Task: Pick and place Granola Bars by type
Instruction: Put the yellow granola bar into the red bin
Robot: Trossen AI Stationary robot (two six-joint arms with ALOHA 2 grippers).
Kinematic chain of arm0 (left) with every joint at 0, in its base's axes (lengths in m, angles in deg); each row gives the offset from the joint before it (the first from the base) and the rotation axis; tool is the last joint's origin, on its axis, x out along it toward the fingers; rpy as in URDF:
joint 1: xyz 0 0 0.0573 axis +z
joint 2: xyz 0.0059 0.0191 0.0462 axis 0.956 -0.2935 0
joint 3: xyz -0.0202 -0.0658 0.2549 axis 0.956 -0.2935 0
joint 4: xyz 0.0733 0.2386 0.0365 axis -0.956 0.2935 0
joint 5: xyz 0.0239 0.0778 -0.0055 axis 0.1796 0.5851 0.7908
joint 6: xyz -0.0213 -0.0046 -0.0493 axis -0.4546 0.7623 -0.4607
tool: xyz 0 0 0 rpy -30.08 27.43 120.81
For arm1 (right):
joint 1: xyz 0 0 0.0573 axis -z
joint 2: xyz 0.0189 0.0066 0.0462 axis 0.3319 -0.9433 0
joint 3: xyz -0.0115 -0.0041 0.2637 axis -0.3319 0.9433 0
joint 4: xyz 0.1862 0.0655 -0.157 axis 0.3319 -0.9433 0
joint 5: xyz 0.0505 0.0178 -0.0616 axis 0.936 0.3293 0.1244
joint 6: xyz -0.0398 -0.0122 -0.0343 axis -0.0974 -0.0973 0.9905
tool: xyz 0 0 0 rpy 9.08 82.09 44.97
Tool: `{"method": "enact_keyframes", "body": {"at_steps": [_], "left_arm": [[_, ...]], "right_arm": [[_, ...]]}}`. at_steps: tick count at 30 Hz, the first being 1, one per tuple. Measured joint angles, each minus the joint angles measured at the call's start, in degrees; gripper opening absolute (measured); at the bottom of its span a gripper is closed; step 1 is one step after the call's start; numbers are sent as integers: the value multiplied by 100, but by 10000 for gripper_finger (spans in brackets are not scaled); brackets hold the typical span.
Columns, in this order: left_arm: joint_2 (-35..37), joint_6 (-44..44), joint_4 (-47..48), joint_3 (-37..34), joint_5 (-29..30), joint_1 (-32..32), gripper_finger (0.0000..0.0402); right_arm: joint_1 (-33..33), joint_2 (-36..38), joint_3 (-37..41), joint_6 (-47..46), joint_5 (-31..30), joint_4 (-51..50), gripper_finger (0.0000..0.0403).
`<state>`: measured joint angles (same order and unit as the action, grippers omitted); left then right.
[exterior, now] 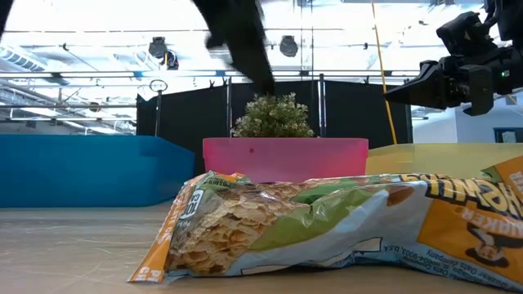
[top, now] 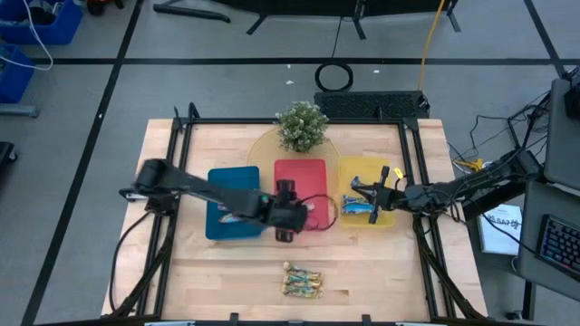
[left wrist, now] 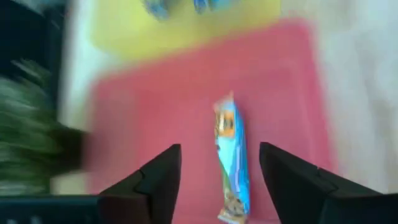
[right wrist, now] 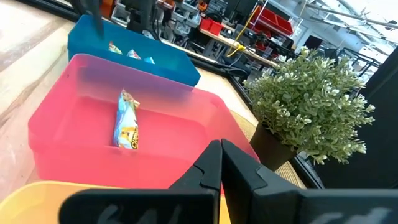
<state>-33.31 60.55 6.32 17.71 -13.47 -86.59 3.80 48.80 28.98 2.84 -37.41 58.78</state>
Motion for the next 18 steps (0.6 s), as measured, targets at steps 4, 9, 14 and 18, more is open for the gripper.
{"method": "enact_keyframes", "body": {"at_steps": [4, 9, 14, 18], "left_arm": [[1199, 245, 22, -447, 1037, -448, 227], [3180, -322, -152, -1905, 1348, -721, 190], [5101, -462, -967, -4163, 1276, -1089, 118], [6346, -597, -2344, -5485, 881, -1190, 34]], "right_arm": [[1, 0, 2, 0, 0, -35, 0], [1, -2, 4, -22, 13, -151, 0], [1, 0, 4, -21, 492, -129, 0], [1, 0, 7, 105, 886, 190, 0]]}}
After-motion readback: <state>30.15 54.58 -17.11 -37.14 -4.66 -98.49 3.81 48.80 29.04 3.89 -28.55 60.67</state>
